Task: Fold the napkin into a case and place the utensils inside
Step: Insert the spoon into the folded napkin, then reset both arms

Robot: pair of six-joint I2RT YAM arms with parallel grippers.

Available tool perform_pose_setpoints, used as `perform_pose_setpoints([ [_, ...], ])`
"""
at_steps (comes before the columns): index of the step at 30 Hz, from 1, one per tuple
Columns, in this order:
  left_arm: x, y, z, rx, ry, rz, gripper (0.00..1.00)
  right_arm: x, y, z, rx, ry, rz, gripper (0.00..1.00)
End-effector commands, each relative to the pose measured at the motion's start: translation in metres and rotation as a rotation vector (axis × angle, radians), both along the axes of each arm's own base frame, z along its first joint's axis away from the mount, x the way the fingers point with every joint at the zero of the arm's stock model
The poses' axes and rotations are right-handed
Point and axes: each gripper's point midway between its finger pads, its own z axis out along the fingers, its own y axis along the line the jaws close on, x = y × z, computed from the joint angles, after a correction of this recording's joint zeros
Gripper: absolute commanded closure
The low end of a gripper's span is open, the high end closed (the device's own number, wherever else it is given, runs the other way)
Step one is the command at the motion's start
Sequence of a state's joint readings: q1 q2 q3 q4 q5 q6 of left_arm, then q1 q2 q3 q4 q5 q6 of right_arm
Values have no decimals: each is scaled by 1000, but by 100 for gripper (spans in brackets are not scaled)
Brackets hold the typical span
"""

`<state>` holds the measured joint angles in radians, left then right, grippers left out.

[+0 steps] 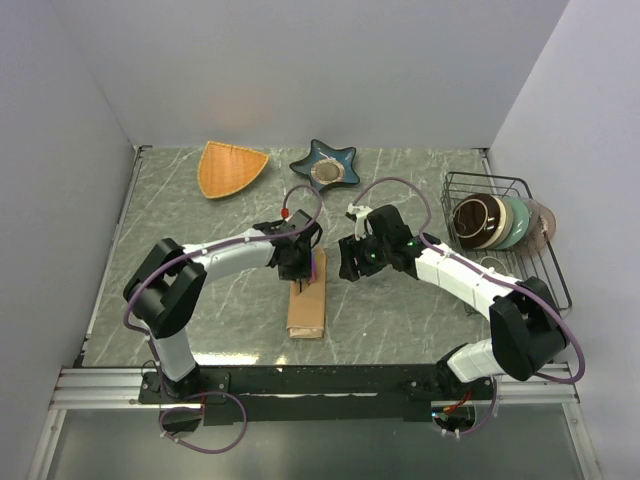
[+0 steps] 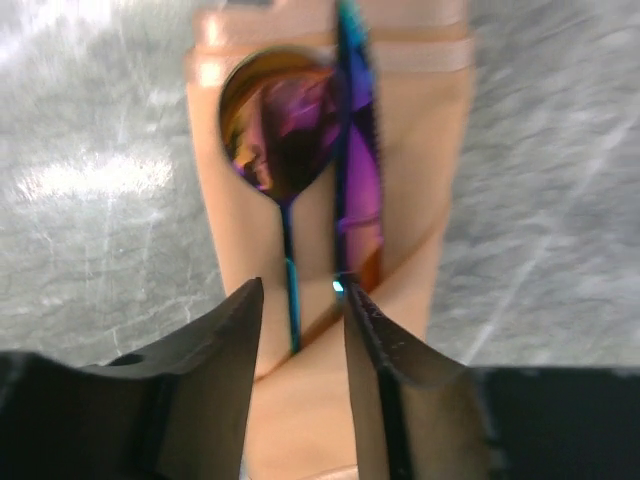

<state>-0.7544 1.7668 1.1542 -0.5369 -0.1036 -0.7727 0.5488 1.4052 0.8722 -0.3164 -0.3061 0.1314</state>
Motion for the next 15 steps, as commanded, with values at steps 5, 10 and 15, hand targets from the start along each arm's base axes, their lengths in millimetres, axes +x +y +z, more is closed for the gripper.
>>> perform_pose_setpoints([
  [5, 59, -13, 135, -155, -278, -83, 28, 25, -16, 63, 7, -197, -3, 14],
  [10, 92, 13, 220, -291, -416, -194, 1, 40, -52, 102, 24, -253, -97, 0],
  [15, 123, 88, 271, -376, -484, -188, 1, 48, -101, 138, 52, -291, -247, 0],
])
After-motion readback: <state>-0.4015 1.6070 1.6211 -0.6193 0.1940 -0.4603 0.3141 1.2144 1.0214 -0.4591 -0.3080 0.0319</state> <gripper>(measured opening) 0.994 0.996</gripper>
